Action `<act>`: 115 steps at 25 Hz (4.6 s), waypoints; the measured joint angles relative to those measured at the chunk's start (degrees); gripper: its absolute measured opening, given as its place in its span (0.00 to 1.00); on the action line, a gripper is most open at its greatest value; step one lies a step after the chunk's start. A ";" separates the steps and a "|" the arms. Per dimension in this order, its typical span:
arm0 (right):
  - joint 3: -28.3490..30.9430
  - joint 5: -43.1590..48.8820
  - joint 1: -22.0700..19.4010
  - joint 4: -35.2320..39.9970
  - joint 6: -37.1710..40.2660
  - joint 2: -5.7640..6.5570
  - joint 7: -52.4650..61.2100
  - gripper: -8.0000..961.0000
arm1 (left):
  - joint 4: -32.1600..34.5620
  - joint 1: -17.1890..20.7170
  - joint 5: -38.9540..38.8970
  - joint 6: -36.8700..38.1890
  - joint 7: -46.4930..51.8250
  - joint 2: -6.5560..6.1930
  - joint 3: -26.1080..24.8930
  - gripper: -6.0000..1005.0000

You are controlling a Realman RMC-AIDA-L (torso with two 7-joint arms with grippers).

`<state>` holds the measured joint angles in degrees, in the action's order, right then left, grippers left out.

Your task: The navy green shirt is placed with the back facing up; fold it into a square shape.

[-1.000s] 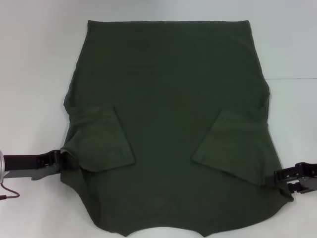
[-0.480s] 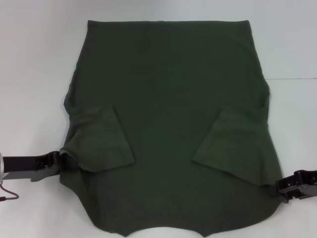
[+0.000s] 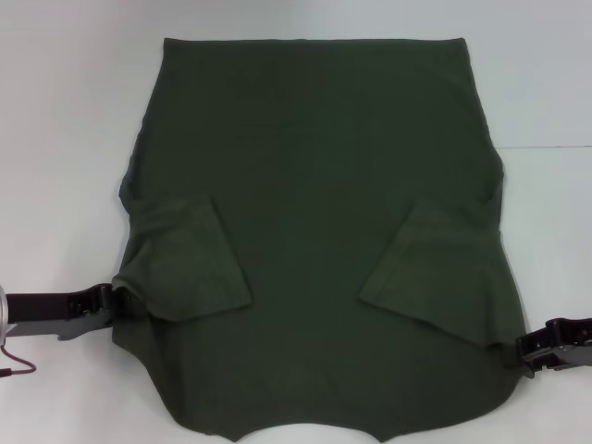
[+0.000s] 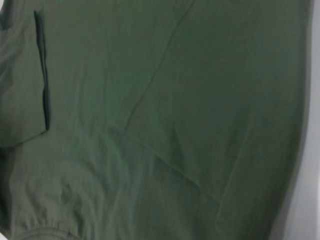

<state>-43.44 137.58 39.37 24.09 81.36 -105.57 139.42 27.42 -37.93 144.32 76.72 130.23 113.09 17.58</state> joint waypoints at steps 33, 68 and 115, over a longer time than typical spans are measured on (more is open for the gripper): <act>0.26 1.22 0.35 2.08 -1.12 -0.59 -5.82 0.07 | 0.00 -0.25 -0.09 -0.44 -2.25 -0.04 0.49 0.04; 20.37 -0.44 -6.56 16.70 25.63 1.17 -37.13 0.08 | 6.41 0.17 -0.79 32.77 -8.30 -5.10 -8.21 0.04; 20.42 -17.19 6.06 2.03 -35.57 -8.82 -37.43 0.22 | -8.41 -6.65 -30.83 -25.74 -29.20 6.52 -9.18 0.04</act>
<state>-23.02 120.39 45.42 26.11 45.79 -114.39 102.00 19.01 -44.58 113.49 50.99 101.03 119.61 8.40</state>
